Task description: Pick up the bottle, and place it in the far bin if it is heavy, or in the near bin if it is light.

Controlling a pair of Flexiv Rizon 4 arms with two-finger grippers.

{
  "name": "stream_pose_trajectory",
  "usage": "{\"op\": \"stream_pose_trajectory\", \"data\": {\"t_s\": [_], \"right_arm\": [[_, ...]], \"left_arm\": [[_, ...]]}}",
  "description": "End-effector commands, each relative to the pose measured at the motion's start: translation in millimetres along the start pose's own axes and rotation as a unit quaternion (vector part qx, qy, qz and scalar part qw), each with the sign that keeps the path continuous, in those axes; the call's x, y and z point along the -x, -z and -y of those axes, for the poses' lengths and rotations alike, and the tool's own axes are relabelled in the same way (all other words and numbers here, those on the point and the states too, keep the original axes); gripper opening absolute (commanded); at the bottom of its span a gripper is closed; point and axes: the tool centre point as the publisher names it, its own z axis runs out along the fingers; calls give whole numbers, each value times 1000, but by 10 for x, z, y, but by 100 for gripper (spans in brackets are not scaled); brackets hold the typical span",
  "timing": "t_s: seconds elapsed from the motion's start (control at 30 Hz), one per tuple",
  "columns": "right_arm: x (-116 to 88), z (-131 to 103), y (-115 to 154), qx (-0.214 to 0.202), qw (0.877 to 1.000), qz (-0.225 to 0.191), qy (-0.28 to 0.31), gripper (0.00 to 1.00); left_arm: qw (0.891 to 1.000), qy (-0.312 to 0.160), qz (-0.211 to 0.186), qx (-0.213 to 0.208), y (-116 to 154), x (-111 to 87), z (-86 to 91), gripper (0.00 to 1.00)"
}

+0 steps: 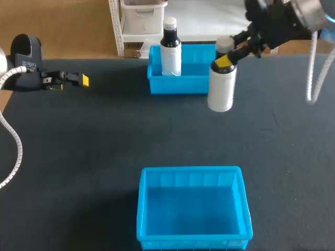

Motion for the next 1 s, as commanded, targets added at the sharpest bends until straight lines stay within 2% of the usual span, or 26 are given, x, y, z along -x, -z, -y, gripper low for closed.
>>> {"op": "stream_pose_trajectory", "data": {"t_s": [0.03, 0.27, 0.5, 0.77, 1.0], "right_arm": [[-41, -61, 333, -34, 999, -3, -6, 0], [-143, 148, 612, -57, 998, 0, -28, 0], [-188, 531, 818, -85, 996, -5, -34, 0], [-112, 1017, 833, -89, 996, -6, -25, 0], [33, 1364, 726, -79, 997, 8, -14, 0]], "left_arm": [[1000, 0, 0, 0, 0, 0, 0, 100], [1000, 0, 0, 0, 0, 0, 0, 100], [1000, 0, 0, 0, 0, 0, 0, 100], [1000, 0, 0, 0, 0, 0, 0, 100], [1000, 0, 0, 0, 0, 0, 0, 100]]}}
